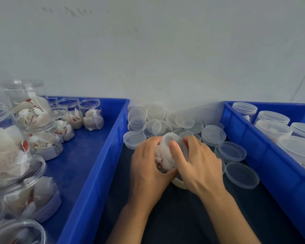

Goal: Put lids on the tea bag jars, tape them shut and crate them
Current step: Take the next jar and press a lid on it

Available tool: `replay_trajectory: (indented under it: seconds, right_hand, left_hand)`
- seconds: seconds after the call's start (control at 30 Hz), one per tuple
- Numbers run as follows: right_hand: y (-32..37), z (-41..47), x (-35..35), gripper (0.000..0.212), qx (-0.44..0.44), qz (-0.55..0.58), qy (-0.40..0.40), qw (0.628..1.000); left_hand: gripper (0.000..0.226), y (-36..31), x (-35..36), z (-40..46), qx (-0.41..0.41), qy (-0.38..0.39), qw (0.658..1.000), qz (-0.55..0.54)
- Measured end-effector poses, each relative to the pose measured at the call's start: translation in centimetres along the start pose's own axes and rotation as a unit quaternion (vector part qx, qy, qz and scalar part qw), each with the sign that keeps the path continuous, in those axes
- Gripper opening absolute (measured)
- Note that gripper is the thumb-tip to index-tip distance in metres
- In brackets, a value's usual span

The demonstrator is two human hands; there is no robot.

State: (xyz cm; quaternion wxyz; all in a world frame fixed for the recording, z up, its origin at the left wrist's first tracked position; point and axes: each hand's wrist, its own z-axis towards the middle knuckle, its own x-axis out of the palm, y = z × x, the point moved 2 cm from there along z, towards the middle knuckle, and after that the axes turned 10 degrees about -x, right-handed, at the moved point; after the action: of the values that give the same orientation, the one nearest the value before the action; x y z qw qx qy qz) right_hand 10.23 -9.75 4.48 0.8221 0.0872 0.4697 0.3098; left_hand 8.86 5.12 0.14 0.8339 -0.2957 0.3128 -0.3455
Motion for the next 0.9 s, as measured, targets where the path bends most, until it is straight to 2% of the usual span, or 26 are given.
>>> replay_trajectory:
  seconds: [0.07,0.13,0.2,0.3,0.43,0.5,0.63,0.73,0.8,0.9]
  right_hand:
    - [0.03,0.08,-0.35,0.073,-0.057,0.092,0.027,0.994]
    - [0.14,0.1,-0.2,0.071,-0.09,0.122,0.045,0.987]
    - [0.43,0.1,0.04,0.067,-0.056,0.091,0.018,0.994]
    - [0.52,0.09,-0.15,0.077,-0.002,0.005,-0.007,1.0]
    - [-0.06,-0.11,-0.32,0.077,-0.08,0.131,0.024,0.988]
    - [0.07,-0.03,0.05,0.076,-0.101,0.128,0.029,0.986]
    - [0.49,0.1,0.29,0.065,-0.022,0.038,-0.012,0.999]
    - [0.03,-0.01,0.02,0.065,-0.076,0.029,-0.012,0.997]
    - [0.29,-0.17,0.19,0.067,-0.122,0.044,0.015,0.991]
    - [0.42,0.17,0.43,0.08,-0.107,0.071,0.016,0.992]
  left_hand:
    - [0.084,0.14,-0.17,0.09,-0.034,-0.003,0.999,-0.011]
    - [0.083,0.21,-0.26,0.0,-0.043,0.004,0.999,-0.01]
    - [0.081,-0.02,-0.29,-0.08,-0.029,0.003,0.999,-0.013]
    - [0.079,-0.57,-0.3,-0.15,0.003,-0.006,1.0,-0.003]
    - [0.083,-0.23,-0.46,0.14,-0.051,0.0,0.999,-0.012]
    - [0.081,-0.11,-0.59,0.12,-0.048,0.009,0.999,-0.011]
    - [0.079,-0.59,-0.82,-0.18,-0.009,0.014,1.0,-0.019]
    - [0.077,-0.66,-0.7,-0.04,-0.03,0.018,0.999,-0.024]
    - [0.077,-0.33,-0.66,-0.04,-0.051,0.03,0.998,-0.029]
    - [0.075,-0.31,-0.93,-0.01,-0.055,0.039,0.997,-0.042]
